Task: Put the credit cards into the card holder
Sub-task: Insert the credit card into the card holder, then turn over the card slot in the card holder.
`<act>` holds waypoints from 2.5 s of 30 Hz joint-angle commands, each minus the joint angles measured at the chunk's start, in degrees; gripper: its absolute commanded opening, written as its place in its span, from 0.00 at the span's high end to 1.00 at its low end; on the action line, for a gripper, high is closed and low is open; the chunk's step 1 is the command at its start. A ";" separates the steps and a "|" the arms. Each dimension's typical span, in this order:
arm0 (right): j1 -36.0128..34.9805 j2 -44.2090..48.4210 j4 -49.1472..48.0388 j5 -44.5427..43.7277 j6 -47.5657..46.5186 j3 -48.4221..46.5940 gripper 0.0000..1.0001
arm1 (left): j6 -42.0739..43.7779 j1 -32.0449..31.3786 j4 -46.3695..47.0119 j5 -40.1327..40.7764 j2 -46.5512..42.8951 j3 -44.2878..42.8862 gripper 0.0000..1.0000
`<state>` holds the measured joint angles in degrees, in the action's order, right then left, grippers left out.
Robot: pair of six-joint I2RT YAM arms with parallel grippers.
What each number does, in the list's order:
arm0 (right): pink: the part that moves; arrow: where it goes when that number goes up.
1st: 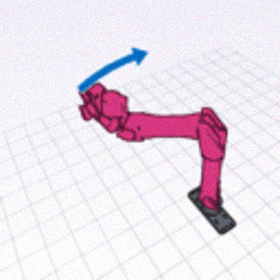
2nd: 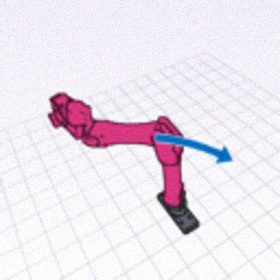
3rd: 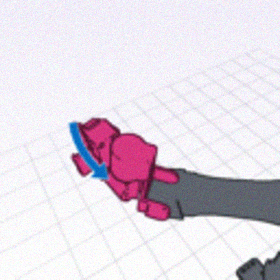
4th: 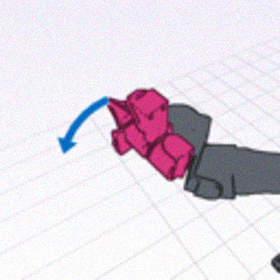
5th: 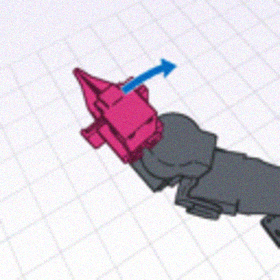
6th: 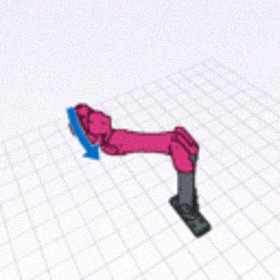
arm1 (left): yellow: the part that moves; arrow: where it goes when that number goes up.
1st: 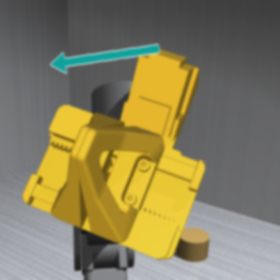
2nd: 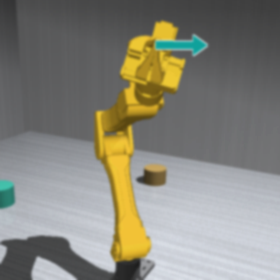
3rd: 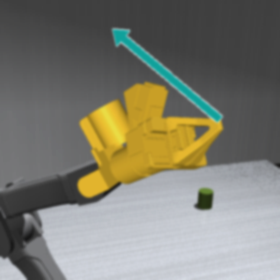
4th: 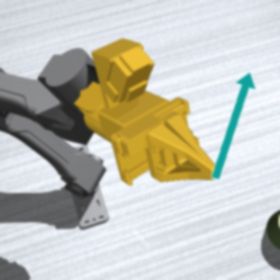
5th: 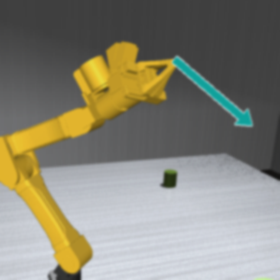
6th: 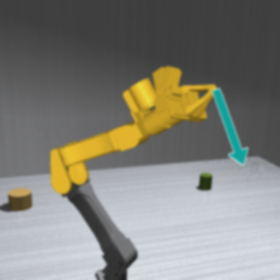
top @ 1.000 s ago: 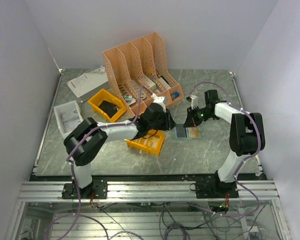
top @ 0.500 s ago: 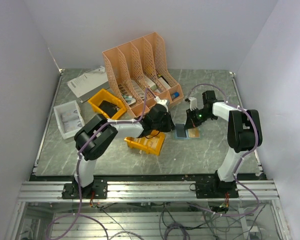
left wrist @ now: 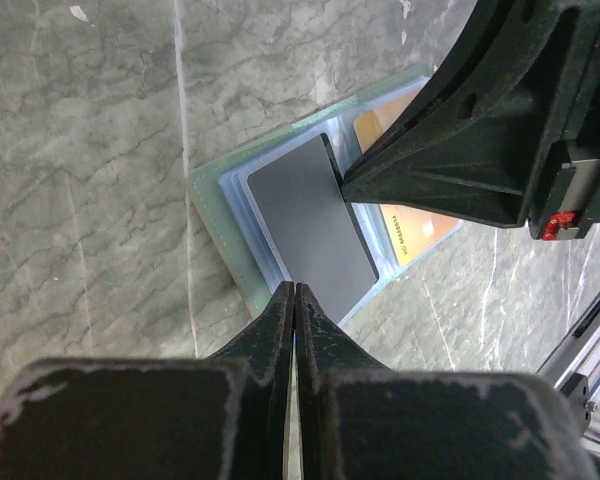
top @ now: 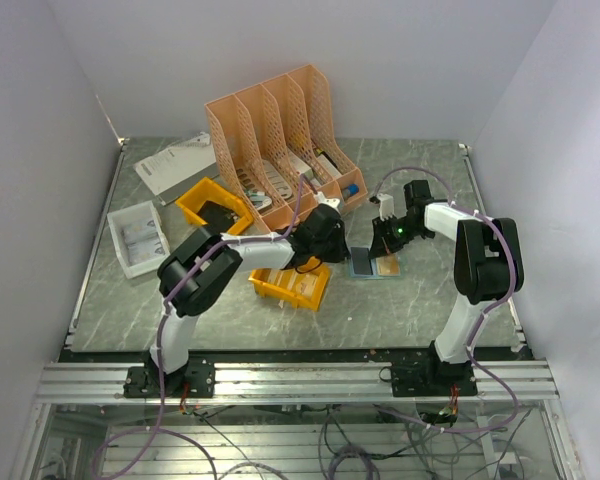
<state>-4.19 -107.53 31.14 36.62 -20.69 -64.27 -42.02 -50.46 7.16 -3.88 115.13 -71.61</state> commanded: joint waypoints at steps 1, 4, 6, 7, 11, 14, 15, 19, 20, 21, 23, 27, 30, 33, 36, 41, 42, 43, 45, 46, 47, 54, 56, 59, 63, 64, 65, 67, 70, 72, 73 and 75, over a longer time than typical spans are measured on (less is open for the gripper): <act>-0.06 -1.55 0.02 -2.34 -0.65 -0.33 1.00 | 0.81 -0.08 -1.93 -0.51 2.27 -2.00 0.93; -0.12 -1.61 0.12 -2.17 -0.65 -0.37 1.00 | 0.86 -0.25 -2.81 -0.39 2.87 -2.75 0.93; -0.07 -1.66 0.20 -2.10 -0.59 -0.46 1.00 | 0.86 -0.19 -2.94 -0.59 3.20 -3.03 0.93; -0.04 -1.64 0.17 -2.08 -0.62 -0.43 1.00 | 0.83 -0.25 -2.95 -0.67 3.37 -3.21 0.93; -0.10 -1.62 0.12 -2.08 -0.55 -0.43 1.00 | 1.03 -0.43 -4.27 -0.39 4.16 -4.19 0.93; -0.09 -1.59 0.11 -2.03 -0.52 -0.42 1.00 | 1.18 -0.51 -5.67 0.54 4.45 -4.69 0.93; -0.12 -1.55 0.14 -2.00 -0.53 -0.42 1.00 | 1.36 -0.56 -6.37 1.00 4.44 -4.87 0.93; -0.12 -1.63 0.23 -1.86 -0.57 -0.50 1.00 | 2.02 -0.93 -8.98 3.18 4.42 -5.87 0.93; -0.12 -1.63 0.20 -1.79 -0.55 -0.42 1.00 | 2.09 -0.96 -9.35 3.52 4.38 -5.98 0.93; -0.08 -1.63 0.23 -1.86 -0.47 -0.43 1.00 | 2.11 -1.10 -9.37 3.61 4.32 -5.97 0.93; 0.00 -1.61 0.22 -1.79 -0.43 -0.46 1.00 | 2.26 -1.06 -9.61 3.45 4.55 -6.27 0.93; -0.08 -1.54 0.22 -1.77 -0.33 -0.50 1.00 | 2.40 -1.30 -9.92 2.75 5.39 -7.19 0.93; -0.12 -1.52 0.21 -1.77 -0.34 -0.42 1.00 | 2.30 -1.57 -10.09 2.46 6.00 -7.69 0.93; -0.09 -1.49 0.24 -1.65 -0.34 -0.45 1.00 | 2.53 -1.75 -10.78 2.63 6.53 -8.60 0.93; -0.04 -1.46 0.24 -1.57 -0.38 -0.43 1.00 | 2.65 -1.97 -11.25 2.47 6.86 -9.14 0.93; -0.04 -1.34 0.21 -1.42 -0.36 -0.50 1.00 | 3.11 -2.25 -11.35 2.36 6.47 -9.68 0.93; -0.03 -1.37 0.20 -1.38 -0.44 -0.50 1.00 | 3.27 -2.35 -11.67 2.40 6.37 -9.87 0.93; -0.06 -1.32 0.16 -1.30 -0.44 -0.45 1.00 | 3.45 -2.45 -12.03 2.51 6.27 -10.13 0.93; -0.04 -1.27 0.22 -1.29 -0.47 -0.50 1.00 | 3.81 -2.68 -12.60 2.77 6.14 -10.89 0.93; -0.11 -1.27 0.17 -1.29 -0.49 -0.50 1.00 | 4.04 -2.75 -12.93 2.92 6.11 -11.08 0.93; -0.10 -1.28 0.21 -1.20 -0.45 -0.51 1.00 | 4.25 -2.90 -13.41 3.09 6.14 -11.61 0.93; -0.05 -1.16 0.29 -0.98 -0.45 -0.49 1.00 | 6.27 -3.99 -18.58 4.67 7.88 -15.85 0.93; -0.05 -1.13 0.25 -1.02 -0.49 -0.45 1.00 | 6.70 -4.10 -19.67 4.79 8.48 -16.70 0.93; -0.08 -1.11 0.23 -0.94 -0.48 -0.39 1.00 | 7.16 -4.17 -20.48 4.75 9.06 -17.37 0.93; -0.12 -0.87 0.24 -0.76 -0.43 -0.50 0.99 | 7.67 -4.15 -21.00 3.90 9.58 -18.41 0.93; -0.10 -0.71 0.16 -0.62 -0.51 -0.38 0.98 | 7.73 -4.15 -20.86 3.86 9.52 -18.43 0.93; -0.04 -0.59 0.16 -0.52 -0.50 -0.41 0.98 | 7.66 -4.13 -20.66 3.80 9.31 -18.32 0.93; -0.04 -0.39 0.04 -0.29 -0.41 -0.33 0.97 | 7.53 -4.13 -20.15 3.86 8.81 -17.94 0.93; -0.09 -0.48 0.07 -0.23 -0.44 -0.35 0.97 | 7.07 -4.12 -19.39 4.86 7.43 -16.60 0.93; -0.12 -0.66 0.06 -0.45 -0.47 -0.27 0.97 | 6.58 -4.06 -18.99 6.55 6.20 -15.26 0.93; -0.07 -0.72 0.11 -0.57 -0.44 -0.37 0.97 | 6.29 -3.98 -18.80 7.15 5.49 -14.49 0.93; -0.03 -0.86 0.05 -0.79 -0.36 -0.41 0.97 | 5.52 -3.62 -17.70 7.66 3.60 -12.45 0.88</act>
<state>-4.19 -107.53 31.16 36.97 -20.43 -64.29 -35.29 -54.11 -12.56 1.26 122.93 -87.05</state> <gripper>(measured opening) 0.029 0.083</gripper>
